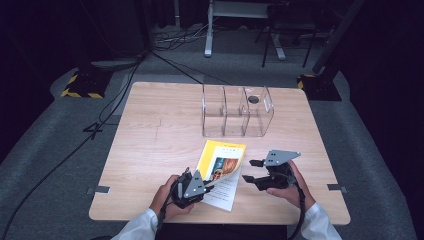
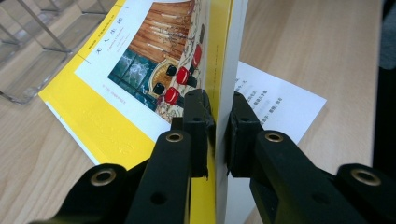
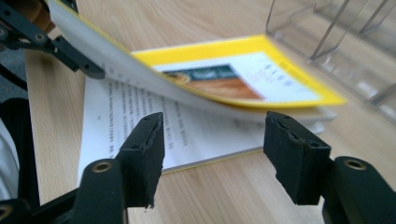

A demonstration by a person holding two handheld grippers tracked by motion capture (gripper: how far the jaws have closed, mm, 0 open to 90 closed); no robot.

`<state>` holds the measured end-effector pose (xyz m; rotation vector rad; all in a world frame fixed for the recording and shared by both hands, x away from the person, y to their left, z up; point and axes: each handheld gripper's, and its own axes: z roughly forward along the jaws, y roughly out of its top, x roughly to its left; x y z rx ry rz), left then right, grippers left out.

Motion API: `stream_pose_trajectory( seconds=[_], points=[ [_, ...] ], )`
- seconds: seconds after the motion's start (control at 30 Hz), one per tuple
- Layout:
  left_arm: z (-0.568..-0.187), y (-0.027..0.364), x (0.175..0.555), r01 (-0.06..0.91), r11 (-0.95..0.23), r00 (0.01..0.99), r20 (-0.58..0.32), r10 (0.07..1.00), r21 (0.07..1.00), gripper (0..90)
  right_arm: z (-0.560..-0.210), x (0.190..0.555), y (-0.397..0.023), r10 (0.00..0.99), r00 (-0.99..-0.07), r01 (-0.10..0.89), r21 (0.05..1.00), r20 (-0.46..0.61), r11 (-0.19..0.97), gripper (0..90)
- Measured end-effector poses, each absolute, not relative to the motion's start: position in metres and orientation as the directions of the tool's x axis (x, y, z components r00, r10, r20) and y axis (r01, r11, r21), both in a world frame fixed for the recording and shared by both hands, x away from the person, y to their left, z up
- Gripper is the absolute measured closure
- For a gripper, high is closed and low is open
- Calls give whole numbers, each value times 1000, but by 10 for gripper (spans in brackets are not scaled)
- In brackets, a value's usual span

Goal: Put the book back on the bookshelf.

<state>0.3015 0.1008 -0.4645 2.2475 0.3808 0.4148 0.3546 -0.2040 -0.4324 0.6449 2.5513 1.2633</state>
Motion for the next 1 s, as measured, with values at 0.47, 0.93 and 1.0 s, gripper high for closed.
stream_pose_trajectory(
  seconds=[0.47,0.93,1.0],
  points=[
    [-467,128,303,130,-629,915,152,374,766,809,-430,346,-163,296,-942,52,801,-159,597,320],
    [-466,144,308,133,-638,919,146,365,758,800,-466,370,-150,302,-914,28,702,-270,712,539],
    [-465,148,310,141,-637,918,141,371,758,798,-468,370,-150,290,-913,7,702,-285,712,575]
  ],
)
